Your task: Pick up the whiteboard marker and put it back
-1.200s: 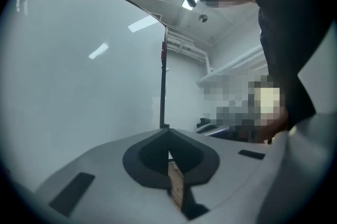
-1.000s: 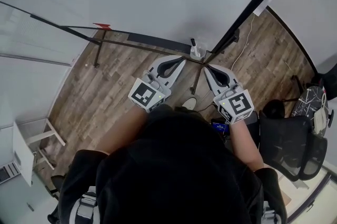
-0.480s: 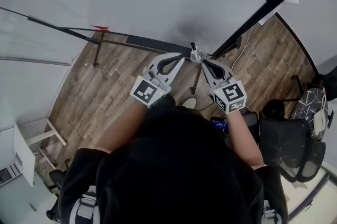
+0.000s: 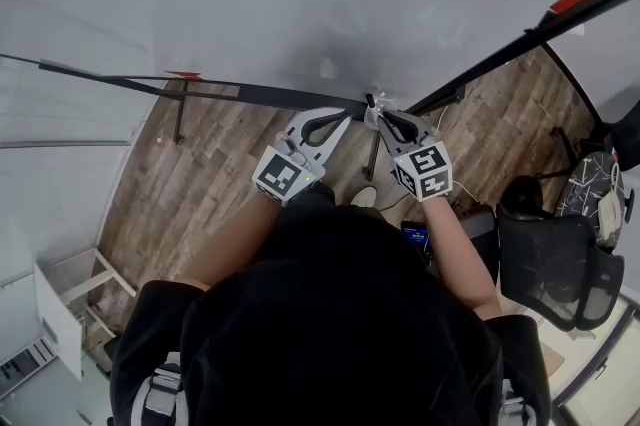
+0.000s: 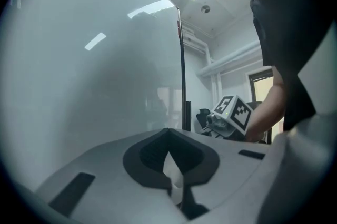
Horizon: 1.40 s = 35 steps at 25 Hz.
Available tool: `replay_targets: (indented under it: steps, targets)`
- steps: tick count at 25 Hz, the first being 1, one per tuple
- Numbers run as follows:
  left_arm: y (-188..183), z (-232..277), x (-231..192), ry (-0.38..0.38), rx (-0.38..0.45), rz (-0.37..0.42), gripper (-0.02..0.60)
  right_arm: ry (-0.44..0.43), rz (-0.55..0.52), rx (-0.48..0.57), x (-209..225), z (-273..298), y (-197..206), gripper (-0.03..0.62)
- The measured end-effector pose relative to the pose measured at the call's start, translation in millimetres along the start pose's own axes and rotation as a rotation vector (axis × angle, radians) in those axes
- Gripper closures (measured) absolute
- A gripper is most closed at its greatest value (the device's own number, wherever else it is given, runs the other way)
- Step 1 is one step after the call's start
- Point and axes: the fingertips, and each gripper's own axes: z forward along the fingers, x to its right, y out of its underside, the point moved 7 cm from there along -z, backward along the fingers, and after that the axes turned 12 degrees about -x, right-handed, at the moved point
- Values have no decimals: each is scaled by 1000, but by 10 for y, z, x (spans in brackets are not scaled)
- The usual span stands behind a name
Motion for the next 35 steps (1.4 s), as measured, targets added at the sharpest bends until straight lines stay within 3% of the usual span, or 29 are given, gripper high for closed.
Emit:
replay_targets:
  steps: [13,20,35]
  targets:
    - [64,78,-223,95,-13,9,578,55,45,-93,82,413,56,516]
    - [26,53,-260,109,-14,26,578,66,60,-120,126,575,61,503]
    - [81,-38,-343,122,-31,-33,578,103,13,-168,148,787,63,520]
